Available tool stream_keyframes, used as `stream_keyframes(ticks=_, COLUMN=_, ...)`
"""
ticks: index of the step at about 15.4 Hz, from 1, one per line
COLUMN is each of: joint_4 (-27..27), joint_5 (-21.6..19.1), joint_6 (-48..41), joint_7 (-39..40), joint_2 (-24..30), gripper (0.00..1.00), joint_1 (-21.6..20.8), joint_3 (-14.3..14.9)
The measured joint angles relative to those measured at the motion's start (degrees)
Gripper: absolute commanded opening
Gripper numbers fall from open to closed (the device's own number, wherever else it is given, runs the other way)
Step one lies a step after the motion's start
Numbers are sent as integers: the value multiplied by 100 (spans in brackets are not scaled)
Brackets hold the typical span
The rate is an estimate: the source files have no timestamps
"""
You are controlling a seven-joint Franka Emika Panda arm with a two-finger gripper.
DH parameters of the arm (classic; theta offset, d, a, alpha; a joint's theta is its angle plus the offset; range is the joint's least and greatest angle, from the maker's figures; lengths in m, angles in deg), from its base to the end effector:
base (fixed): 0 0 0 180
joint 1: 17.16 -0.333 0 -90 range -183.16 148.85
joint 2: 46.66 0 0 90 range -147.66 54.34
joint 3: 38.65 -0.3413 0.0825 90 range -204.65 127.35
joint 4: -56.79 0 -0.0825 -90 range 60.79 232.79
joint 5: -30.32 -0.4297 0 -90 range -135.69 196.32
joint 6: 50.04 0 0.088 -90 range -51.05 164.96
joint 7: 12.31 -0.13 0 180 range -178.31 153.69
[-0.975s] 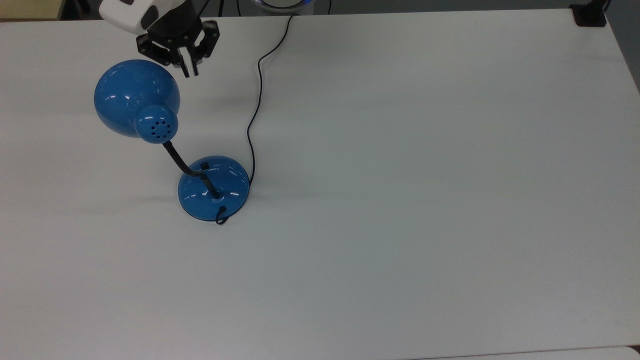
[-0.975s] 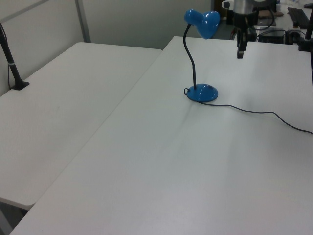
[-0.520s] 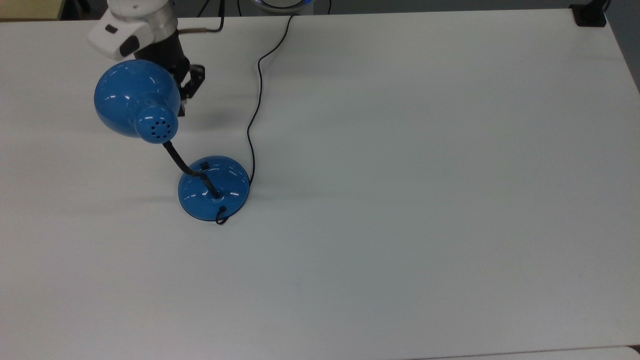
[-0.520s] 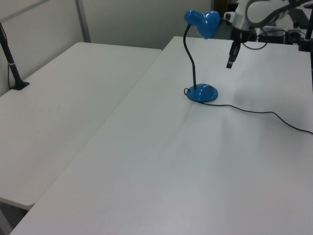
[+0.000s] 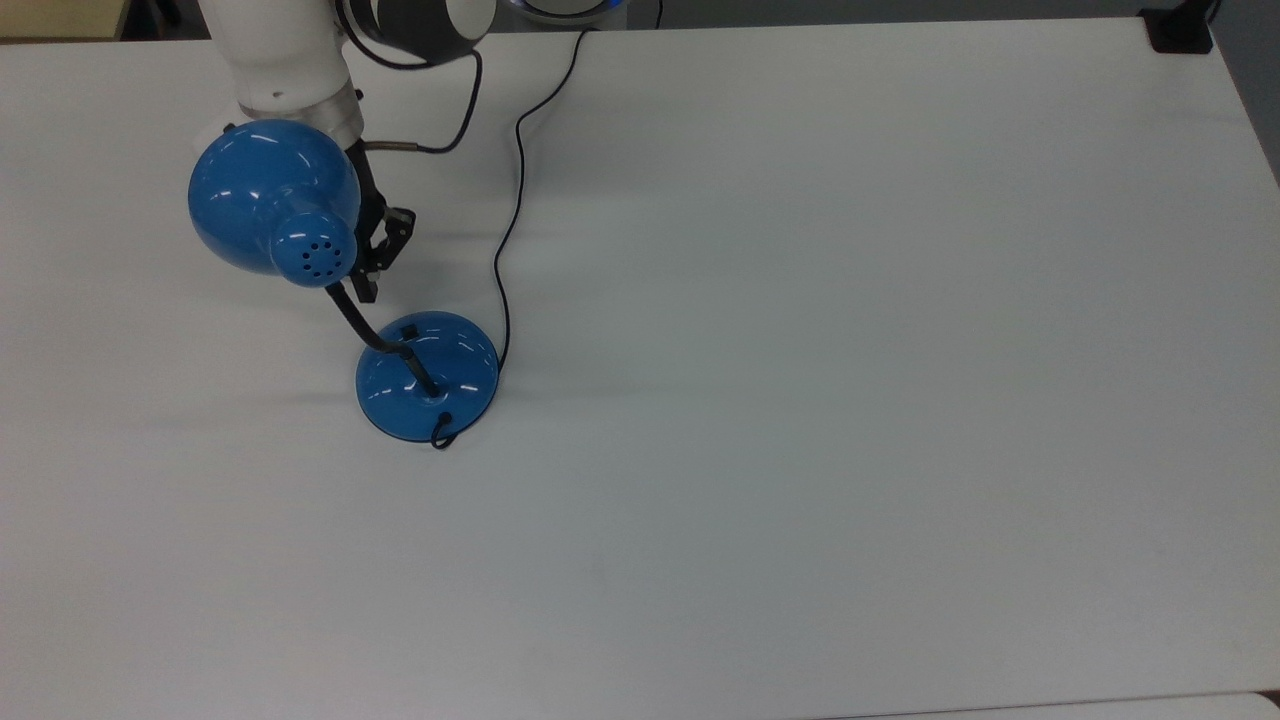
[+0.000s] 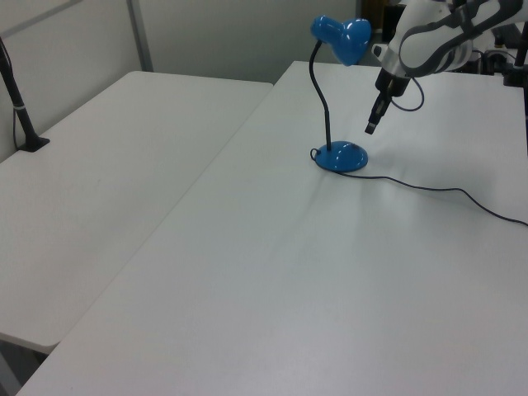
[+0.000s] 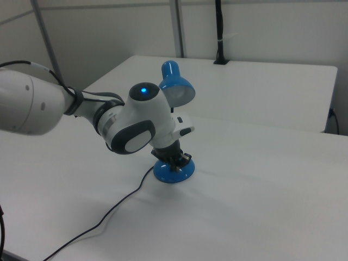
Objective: Turn on the lamp
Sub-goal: 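Press down on the switch on the lamp base with the gripper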
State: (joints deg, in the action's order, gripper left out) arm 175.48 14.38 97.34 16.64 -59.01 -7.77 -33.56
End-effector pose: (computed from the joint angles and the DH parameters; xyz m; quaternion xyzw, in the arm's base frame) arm 0.6321 -0.1631 0.3293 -0.9863 -0.0218 -0.1621 0.0231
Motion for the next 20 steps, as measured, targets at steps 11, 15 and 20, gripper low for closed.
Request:
stream_keyframes(ticks=11, joint_4=-119, joint_5=-566, joint_6=199, joint_7=-8, joint_2=-157, gripper=0, joint_1=-67, joint_3=-211)
stream_keyframes(ticks=15, joint_4=-135, joint_5=-566, joint_6=298, joint_7=-10, joint_2=-315, gripper=0, joint_1=-73, joint_3=-216)
stream_keyframes(ticks=20, joint_4=-149, joint_5=-566, joint_6=354, joint_7=-10, joint_2=-382, gripper=0, joint_1=-85, joint_3=-217)
